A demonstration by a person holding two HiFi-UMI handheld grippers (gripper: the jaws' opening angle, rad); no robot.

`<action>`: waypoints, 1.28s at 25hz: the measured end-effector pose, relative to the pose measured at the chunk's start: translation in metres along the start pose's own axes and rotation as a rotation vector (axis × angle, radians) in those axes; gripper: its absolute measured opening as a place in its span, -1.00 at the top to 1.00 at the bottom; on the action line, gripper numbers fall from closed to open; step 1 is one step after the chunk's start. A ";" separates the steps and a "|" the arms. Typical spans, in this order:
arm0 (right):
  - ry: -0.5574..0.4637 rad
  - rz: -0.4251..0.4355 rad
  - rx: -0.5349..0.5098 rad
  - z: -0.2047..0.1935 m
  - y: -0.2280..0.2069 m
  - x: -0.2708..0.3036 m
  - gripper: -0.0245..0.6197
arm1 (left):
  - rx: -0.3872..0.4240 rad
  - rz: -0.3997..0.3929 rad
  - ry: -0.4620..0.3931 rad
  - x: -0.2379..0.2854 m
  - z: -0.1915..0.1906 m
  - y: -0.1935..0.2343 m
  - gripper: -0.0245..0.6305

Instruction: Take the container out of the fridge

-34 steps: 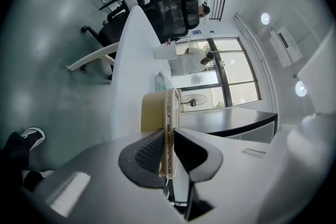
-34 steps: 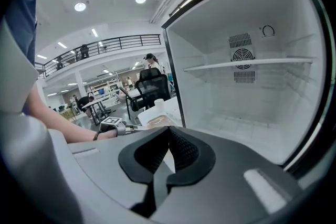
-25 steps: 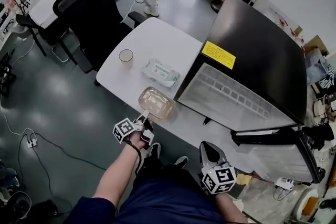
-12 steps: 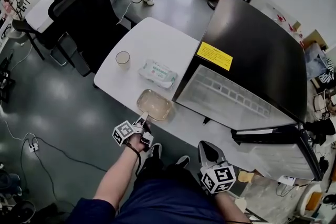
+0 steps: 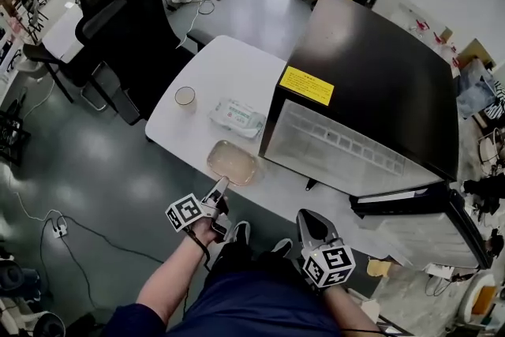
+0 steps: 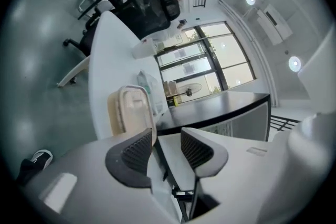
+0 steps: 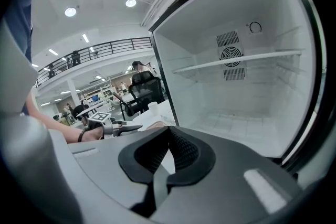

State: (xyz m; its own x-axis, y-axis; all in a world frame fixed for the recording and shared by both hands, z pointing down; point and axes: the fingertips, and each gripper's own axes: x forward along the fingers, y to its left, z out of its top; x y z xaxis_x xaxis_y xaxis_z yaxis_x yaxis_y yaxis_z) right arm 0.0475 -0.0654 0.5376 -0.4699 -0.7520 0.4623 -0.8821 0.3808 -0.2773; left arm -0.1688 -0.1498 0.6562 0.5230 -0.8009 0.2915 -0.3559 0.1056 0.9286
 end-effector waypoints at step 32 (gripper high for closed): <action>-0.338 -0.145 -0.006 0.120 -0.088 -0.047 0.90 | 0.785 -0.445 0.174 0.055 -0.103 -0.289 0.50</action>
State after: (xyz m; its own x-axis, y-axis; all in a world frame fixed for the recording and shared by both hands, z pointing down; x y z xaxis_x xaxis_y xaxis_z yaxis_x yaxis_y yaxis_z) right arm 0.1509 -0.1281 0.4394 -0.3041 -0.9331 0.1921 -0.9393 0.2601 -0.2236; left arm 0.0429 -0.1635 0.4279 0.8245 -0.5648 0.0344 -0.4842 -0.6728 0.5594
